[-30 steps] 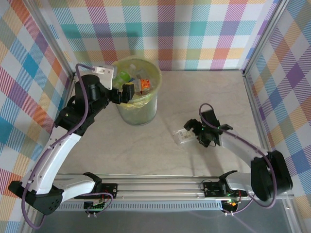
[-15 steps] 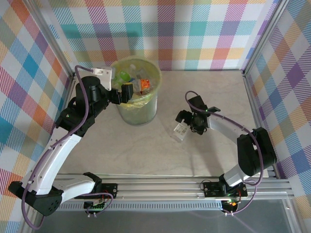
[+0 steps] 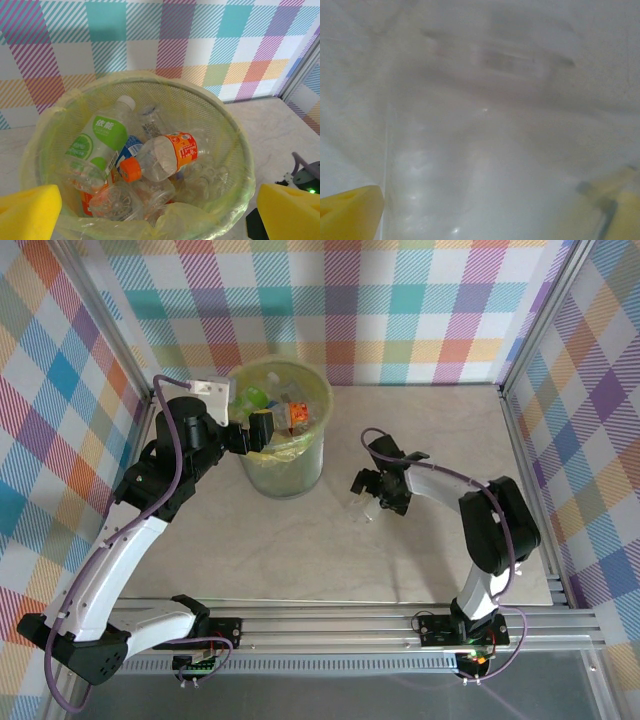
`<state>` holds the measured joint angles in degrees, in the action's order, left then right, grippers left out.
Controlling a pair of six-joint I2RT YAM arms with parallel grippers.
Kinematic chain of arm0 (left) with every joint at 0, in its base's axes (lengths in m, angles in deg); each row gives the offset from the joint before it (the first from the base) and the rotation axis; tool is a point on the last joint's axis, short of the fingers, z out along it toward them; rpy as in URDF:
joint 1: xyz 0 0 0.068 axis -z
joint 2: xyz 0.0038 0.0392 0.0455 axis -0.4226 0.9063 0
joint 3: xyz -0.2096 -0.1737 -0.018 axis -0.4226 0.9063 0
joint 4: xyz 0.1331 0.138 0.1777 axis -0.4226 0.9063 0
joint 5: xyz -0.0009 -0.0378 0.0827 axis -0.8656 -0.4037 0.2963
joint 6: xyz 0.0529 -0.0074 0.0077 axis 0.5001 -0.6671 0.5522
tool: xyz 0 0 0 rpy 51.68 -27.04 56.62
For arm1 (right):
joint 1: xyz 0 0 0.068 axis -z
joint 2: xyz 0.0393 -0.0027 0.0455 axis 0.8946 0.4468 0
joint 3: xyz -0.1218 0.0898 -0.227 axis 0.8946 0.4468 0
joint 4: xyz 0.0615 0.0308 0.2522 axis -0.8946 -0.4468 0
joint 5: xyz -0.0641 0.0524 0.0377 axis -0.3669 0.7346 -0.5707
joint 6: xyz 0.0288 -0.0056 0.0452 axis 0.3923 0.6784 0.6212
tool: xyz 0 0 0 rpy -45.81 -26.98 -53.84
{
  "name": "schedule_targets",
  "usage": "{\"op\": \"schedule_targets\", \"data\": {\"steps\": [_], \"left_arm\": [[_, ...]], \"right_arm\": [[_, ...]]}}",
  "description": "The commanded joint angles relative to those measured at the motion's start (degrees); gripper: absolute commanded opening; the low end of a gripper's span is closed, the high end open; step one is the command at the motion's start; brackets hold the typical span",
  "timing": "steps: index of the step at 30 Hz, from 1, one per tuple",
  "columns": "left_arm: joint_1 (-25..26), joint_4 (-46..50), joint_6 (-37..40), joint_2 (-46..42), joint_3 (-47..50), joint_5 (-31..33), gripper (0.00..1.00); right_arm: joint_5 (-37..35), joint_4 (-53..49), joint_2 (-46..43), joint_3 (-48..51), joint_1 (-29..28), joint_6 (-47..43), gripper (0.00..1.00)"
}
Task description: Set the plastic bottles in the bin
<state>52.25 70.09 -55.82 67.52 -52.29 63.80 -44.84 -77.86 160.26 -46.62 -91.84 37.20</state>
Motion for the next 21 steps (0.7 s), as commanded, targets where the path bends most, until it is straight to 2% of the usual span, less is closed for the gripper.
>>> {"op": "schedule_targets", "data": {"steps": [1,6,8,11,13,18,21], "left_arm": [[0.24,0.04,-0.17,-0.78,-0.51,0.6,1.0],[0.25,0.33,-0.15,-0.19,-1.0,0.55,1.0],[0.2,0.37,-0.15,-0.12,-1.13,0.55,1.0],[0.26,0.37,-0.5,-0.09,-1.06,0.54,1.0],[0.24,0.46,-0.51,-0.12,-1.06,0.72,1.0],[0.26,1.15,-1.27,-0.22,-1.12,3.62,1.0],[0.22,3.07,-4.04,0.12,-1.78,8.37,1.0]], "right_arm": [[-1.6,-1.83,2.05,-0.96,-0.36,-0.98,1.0],[-1.27,-1.44,2.55,-1.87,-0.5,-2.09,0.98],[-1.27,-2.27,2.05,-2.49,-0.6,-3.04,0.9],[-2.05,-4.23,0.63,-3.42,-0.88,-4.2,0.67],[-2.25,-5.04,-0.75,-3.66,-1.19,-4.91,0.58],[-1.41,-6.38,-5.58,-4.35,-1.83,-6.62,0.42],[-0.55,-7.72,-10.28,-6.1,-2.29,-8.81,0.39]]}}
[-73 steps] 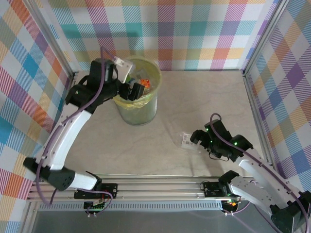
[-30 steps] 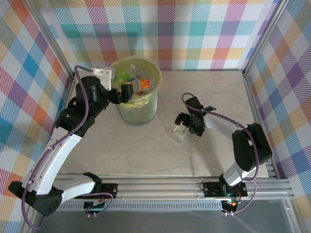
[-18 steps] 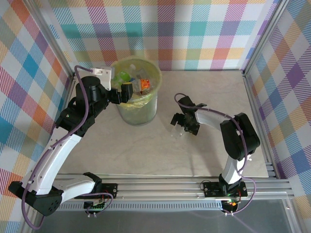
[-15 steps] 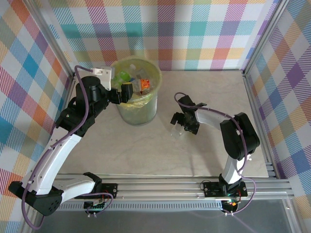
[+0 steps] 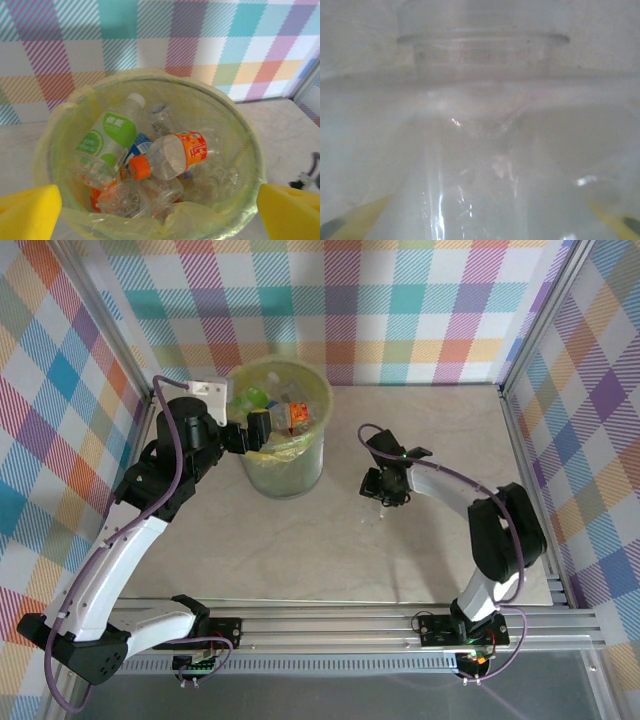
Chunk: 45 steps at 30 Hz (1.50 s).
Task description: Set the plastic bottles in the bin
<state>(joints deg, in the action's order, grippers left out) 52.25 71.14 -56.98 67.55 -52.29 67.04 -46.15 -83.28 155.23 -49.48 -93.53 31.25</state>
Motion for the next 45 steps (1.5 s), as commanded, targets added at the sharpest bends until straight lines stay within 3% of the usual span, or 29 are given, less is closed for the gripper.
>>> {"op": "schedule_targets", "data": {"steps": [1,4,10,20,27,36,45], "left_arm": [[0.26,2.58,-3.68,0.25,-2.01,6.32,1.0],[0.04,4.38,-6.45,1.24,-2.73,9.9,1.0],[-0.94,7.02,-9.63,2.73,-4.26,10.05,1.0],[-4.52,4.18,-16.53,1.16,-0.99,9.24,1.0],[-5.08,2.06,-19.39,0.05,1.73,11.06,1.0],[-5.11,0.47,-18.64,0.12,1.63,10.35,1.0],[-5.1,1.41,-17.65,-0.55,2.6,12.09,1.0]], "right_arm": [[1.25,-2.54,-6.68,-4.02,-0.8,-3.94,0.39],[4.27,-2.65,-11.07,-7.46,-1.0,-7.59,0.39],[10.17,-3.48,-14.24,-19.33,-0.96,-13.45,0.39],[23.37,2.49,-2.37,-41.23,-1.26,-12.42,0.39],[23.08,7.03,7.7,-54.27,-4.41,-9.69,0.39],[18.69,3.31,21.0,-71.66,-7.44,-10.36,0.4],[16.68,3.05,29.47,-78.49,-10.43,-7.82,0.43]]}}
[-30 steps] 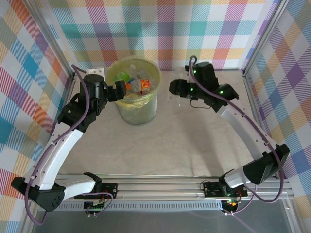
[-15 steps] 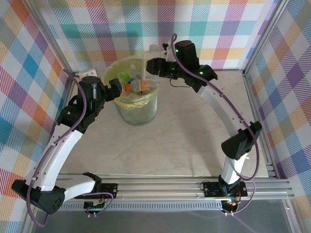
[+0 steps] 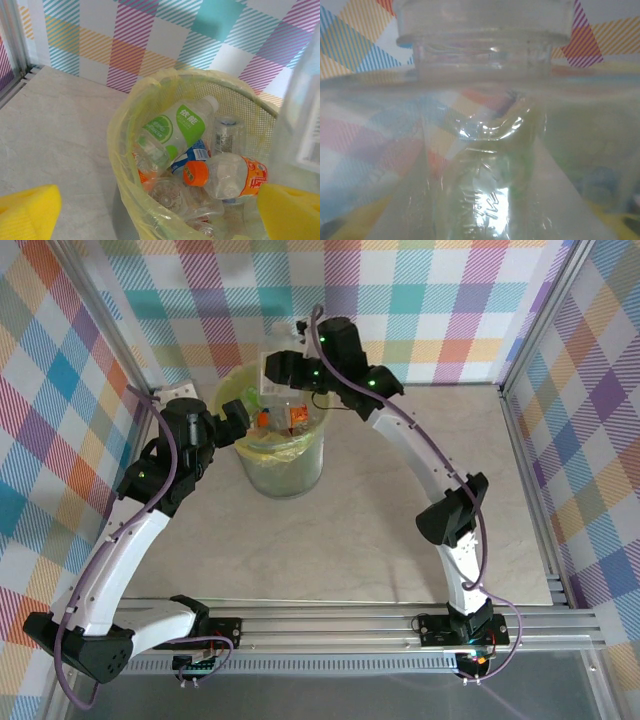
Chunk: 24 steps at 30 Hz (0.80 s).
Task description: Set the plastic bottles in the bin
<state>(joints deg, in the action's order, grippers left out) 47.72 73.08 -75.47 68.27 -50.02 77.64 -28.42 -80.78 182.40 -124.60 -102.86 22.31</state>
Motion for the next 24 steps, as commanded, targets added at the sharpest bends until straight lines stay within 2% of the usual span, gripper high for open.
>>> {"op": "schedule_targets", "data": {"steps": [1,10,19,24], "left_arm": [[-0.57,-0.66,0.86,-1.39,0.39,1.56,1.0],[-0.57,-0.86,1.31,-1.12,0.49,1.15,1.0],[-0.57,-1.56,1.7,-0.21,0.07,0.42,1.0],[-0.57,-1.56,2.29,0.41,-0.3,0.42,1.0]], "right_arm": [[-1.0,0.19,3.36,-4.58,-1.29,1.13,0.43],[-1.51,-3.06,7.27,-6.61,-3.01,2.64,0.49],[-9.61,-10.02,5.51,-6.6,-3.45,-1.84,0.75],[-14.36,-12.14,4.11,-6.63,-3.47,-4.27,0.76]]}}
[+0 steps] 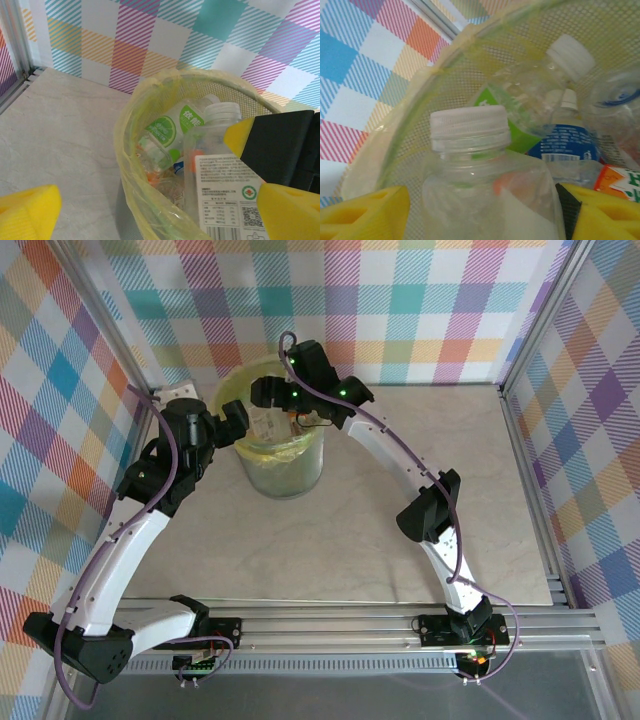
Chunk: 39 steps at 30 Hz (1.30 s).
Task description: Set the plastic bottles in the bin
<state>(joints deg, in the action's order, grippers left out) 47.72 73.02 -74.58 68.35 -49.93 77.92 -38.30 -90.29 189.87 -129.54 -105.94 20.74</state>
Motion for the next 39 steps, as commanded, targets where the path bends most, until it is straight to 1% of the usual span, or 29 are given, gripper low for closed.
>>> {"op": "schedule_targets", "data": {"steps": [1,8,13,19,22,25,26,28,29,34,37,39], "left_arm": [[-0.56,-1.41,1.46,0.46,-0.44,0.04,1.0],[-0.59,-1.84,1.59,0.55,-0.2,-0.79,1.0],[-0.64,-1.63,1.53,0.83,-0.05,-0.96,1.0],[-0.66,-1.26,1.62,0.74,-0.41,-0.68,1.0],[-0.66,-0.56,1.72,0.25,-0.46,0.84,1.0],[-0.88,0.59,1.69,-0.52,-0.22,2.94,1.0],[-1.07,0.99,1.71,-1.02,0.04,3.56,1.0],[-1.59,1.57,1.44,-1.98,0.84,4.78,1.0],[-1.92,1.82,1.33,-2.66,1.68,5.29,1.0],[-3.61,3.06,-0.96,-7.06,7.12,10.06,1.0],[-4.34,2.44,-1.83,-10.76,12.42,12.23,1.0],[-4.74,0.27,-0.58,-13.65,17.48,13.24,1.0]], "right_arm": [[-5.63,-3.2,-3.71,-1.62,-0.4,-3.2,0.76],[-10.42,-6.17,-5.19,-1.36,-0.41,-6.3,0.78],[-15.12,-9.09,-6.14,-1.27,-0.36,-8.25,0.79],[-14.81,-9.96,-8.31,-2.27,-0.28,-11.54,0.83],[-15.91,-11.79,-11.08,-2.46,-0.33,-13.21,0.87],[-18.2,-14.43,-14.97,-0.34,-0.33,-14.32,0.95],[-19.3,-14.76,-16.98,1.76,-0.32,-14.64,1.0],[-21.54,-14.03,-21.86,8.33,-0.28,-14.93,1.0],[-22.71,-12.95,-24.99,13.15,-0.32,-15.12,1.0],[-29.51,-3.45,-42.75,40.75,-0.23,-15.18,1.0],[-34.23,1.92,-54.31,57.2,0.4,-14.98,1.0],[-36.58,4.82,-61.43,67.32,0.92,-16.38,1.0]]}}
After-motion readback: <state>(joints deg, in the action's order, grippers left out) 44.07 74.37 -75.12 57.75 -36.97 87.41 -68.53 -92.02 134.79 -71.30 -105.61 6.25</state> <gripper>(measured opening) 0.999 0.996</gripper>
